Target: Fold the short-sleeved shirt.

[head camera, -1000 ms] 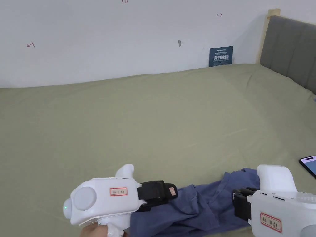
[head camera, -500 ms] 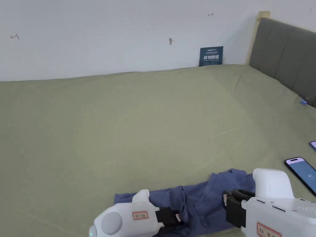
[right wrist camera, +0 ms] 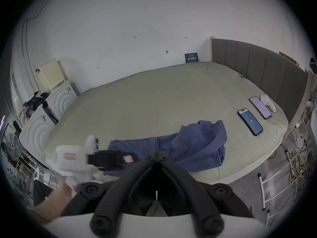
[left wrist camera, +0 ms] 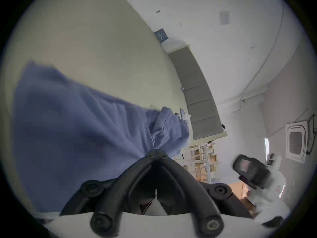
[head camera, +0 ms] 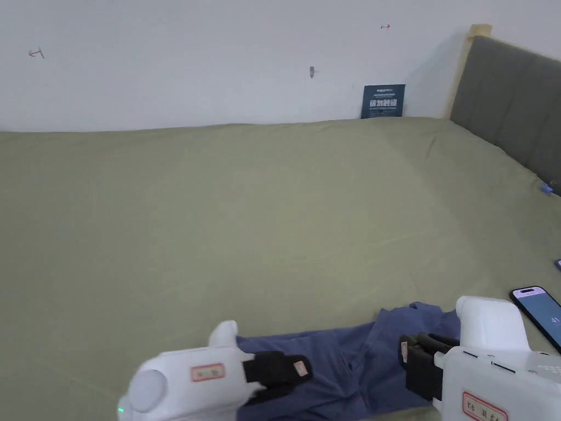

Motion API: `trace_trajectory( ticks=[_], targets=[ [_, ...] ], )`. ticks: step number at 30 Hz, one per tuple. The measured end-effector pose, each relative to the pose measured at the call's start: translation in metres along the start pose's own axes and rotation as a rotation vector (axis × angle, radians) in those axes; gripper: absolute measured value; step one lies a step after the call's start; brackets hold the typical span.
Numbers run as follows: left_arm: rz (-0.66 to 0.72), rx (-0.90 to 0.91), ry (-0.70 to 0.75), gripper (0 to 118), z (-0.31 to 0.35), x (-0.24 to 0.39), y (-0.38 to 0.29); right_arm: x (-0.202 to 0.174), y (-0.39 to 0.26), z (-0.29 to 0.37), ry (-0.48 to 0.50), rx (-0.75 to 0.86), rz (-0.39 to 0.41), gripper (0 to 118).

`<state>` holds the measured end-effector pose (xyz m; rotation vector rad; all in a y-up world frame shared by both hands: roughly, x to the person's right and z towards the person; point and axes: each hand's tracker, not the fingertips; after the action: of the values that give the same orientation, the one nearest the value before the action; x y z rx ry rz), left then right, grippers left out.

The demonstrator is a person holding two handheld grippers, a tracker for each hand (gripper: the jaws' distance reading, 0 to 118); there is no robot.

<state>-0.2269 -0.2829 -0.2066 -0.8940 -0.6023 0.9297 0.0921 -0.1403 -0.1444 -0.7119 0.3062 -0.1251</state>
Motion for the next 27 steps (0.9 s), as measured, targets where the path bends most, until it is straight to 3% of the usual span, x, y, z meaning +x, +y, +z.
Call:
trace_trajectory(
  ticks=[1, 2, 4, 5, 6, 10, 14, 17, 21, 22, 23, 24, 25, 26, 27],
  targets=[
    [-0.026, -0.018, -0.017, 0, 0.018, -0.007, 0.007, -0.002, 0.0, -0.001, 0.009, 0.003, 0.006, 1],
    [-0.028, -0.03, -0.013, 9, 0.033, -0.014, 0.013, -0.004, 0.001, -0.002, 0.017, 0.004, 0.012, 1],
    [-0.027, -0.05, -0.009, 77, 0.063, -0.033, 0.022, -0.01, 0.003, -0.003, 0.038, 0.004, 0.021, 1],
    [-0.023, -0.058, 0.001, 97, 0.071, -0.041, 0.023, -0.012, 0.003, -0.003, 0.047, 0.005, 0.022, 1],
    [-0.009, -0.066, 0.007, 105, 0.077, -0.048, 0.024, -0.013, 0.004, -0.004, 0.053, 0.004, 0.024, 1],
    [0.126, 0.003, -0.005, 105, 0.101, -0.091, 0.031, -0.02, 0.005, -0.002, 0.064, 0.006, 0.044, 1],
    [0.276, -0.014, -0.037, 105, 0.081, -0.117, 0.022, -0.02, 0.005, 0.0, 0.069, 0.005, 0.046, 1],
    [0.29, 0.047, -0.185, 105, 0.063, -0.098, 0.014, -0.019, 0.005, 0.0, 0.067, 0.008, 0.042, 1],
    [0.299, 0.058, -0.152, 103, 0.032, -0.099, 0.014, -0.02, 0.002, -0.006, 0.067, -0.01, 0.037, 1],
    [0.292, 0.057, -0.136, 95, 0.03, -0.096, 0.015, -0.02, 0.001, -0.008, 0.068, -0.016, 0.038, 1],
    [0.298, 0.037, -0.108, 78, 0.032, -0.09, 0.019, -0.021, -0.001, -0.009, 0.069, -0.023, 0.042, 1],
    [0.3, 0.01, -0.037, 28, 0.031, -0.089, 0.019, -0.021, -0.002, -0.01, 0.068, -0.03, 0.045, 1],
    [0.271, -0.017, 0.071, 13, 0.028, -0.089, 0.018, -0.021, -0.003, -0.01, 0.067, -0.035, 0.046, 1],
    [0.226, -0.015, 0.14, 13, 0.028, -0.09, 0.015, -0.021, -0.005, -0.011, 0.067, -0.039, 0.046, 1],
    [0.249, 0.001, 0.057, 13, 0.031, -0.093, 0.011, -0.021, -0.005, -0.011, 0.066, -0.043, 0.046, 1]
  ],
)
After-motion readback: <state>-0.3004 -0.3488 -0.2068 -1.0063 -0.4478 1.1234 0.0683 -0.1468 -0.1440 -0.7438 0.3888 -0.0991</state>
